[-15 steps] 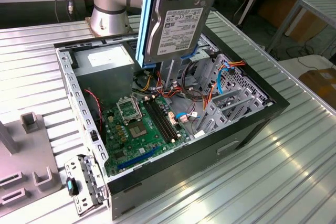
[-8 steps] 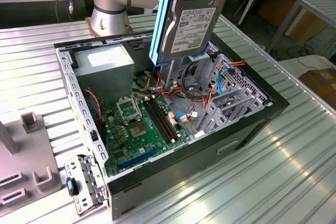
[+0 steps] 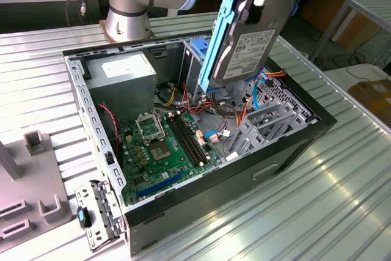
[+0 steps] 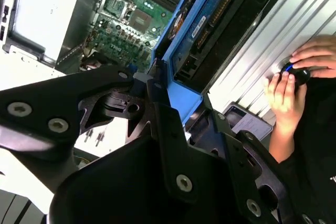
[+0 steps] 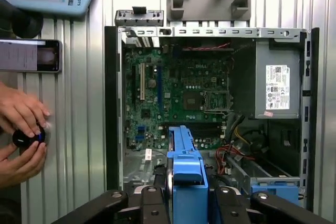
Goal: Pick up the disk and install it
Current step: 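Insert the disk into the insertion slot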
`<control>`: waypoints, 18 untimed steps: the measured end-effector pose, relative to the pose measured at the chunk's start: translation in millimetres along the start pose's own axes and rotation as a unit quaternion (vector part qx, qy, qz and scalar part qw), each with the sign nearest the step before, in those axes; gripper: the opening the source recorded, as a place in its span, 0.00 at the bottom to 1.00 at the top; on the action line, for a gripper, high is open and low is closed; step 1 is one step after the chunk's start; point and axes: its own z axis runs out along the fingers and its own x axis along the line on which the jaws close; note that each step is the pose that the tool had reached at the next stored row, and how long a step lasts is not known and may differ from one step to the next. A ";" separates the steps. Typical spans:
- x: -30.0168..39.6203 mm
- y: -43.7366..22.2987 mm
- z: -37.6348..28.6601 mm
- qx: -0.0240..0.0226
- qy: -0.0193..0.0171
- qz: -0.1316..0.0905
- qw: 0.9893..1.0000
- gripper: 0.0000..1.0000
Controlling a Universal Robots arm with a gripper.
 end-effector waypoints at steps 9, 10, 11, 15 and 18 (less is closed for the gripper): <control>4.9 -66.3 15.5 0.000 0.000 -0.001 1.000 0.37; 6.3 -75.3 18.3 0.000 0.000 -0.001 1.000 0.37; 8.2 -78.4 20.1 0.000 0.000 -0.001 1.000 0.37; 22.0 -80.3 32.3 0.001 0.000 0.001 1.000 0.37; 23.9 -87.5 40.3 0.001 0.000 0.002 1.000 0.37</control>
